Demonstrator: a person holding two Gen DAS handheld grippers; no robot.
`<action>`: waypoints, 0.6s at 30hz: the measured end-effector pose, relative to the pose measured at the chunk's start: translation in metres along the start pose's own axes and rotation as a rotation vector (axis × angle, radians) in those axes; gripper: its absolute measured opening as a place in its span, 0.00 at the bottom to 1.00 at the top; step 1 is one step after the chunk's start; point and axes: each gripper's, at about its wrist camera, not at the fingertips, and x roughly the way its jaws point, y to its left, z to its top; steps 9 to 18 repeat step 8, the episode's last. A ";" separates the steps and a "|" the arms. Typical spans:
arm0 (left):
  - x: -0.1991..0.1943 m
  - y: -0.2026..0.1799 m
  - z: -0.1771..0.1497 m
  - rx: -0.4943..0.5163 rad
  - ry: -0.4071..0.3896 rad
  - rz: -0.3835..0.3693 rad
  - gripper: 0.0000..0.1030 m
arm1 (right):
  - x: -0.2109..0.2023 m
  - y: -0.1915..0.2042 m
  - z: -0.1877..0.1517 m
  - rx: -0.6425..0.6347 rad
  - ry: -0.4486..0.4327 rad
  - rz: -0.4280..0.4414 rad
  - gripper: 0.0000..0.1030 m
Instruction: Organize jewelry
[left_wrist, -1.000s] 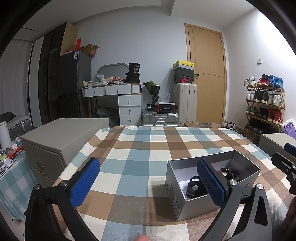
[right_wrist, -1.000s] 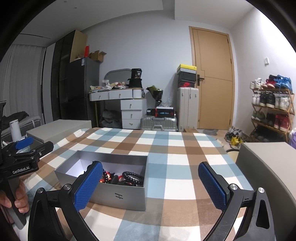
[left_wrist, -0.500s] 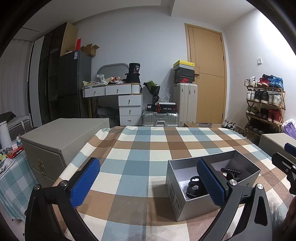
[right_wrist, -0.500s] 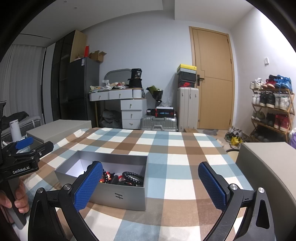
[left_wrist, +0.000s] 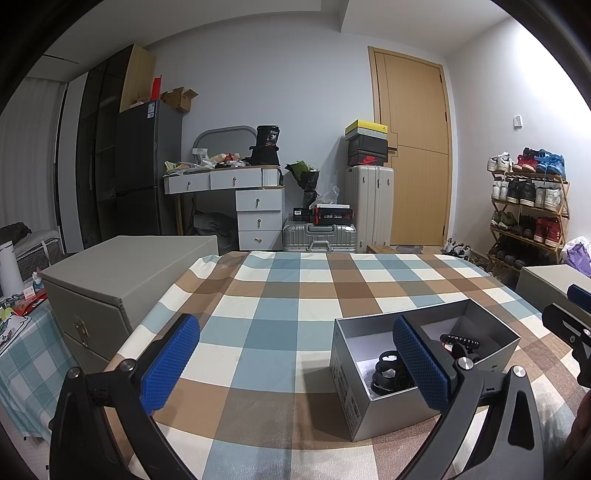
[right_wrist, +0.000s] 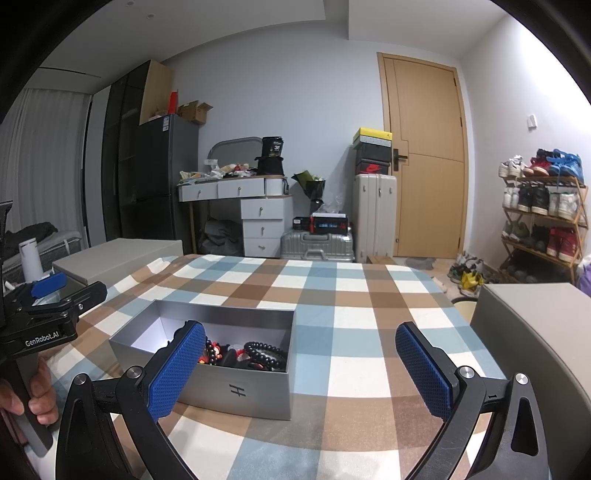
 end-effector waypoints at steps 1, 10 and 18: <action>-0.001 0.000 0.000 0.000 0.000 -0.002 0.99 | 0.000 0.000 0.000 0.000 0.000 0.000 1.00; -0.002 0.001 0.001 0.000 0.001 0.000 0.99 | 0.001 0.000 0.000 0.000 0.000 0.000 1.00; -0.002 0.001 0.001 0.000 0.001 0.000 0.99 | 0.001 0.000 0.000 0.000 0.000 0.000 1.00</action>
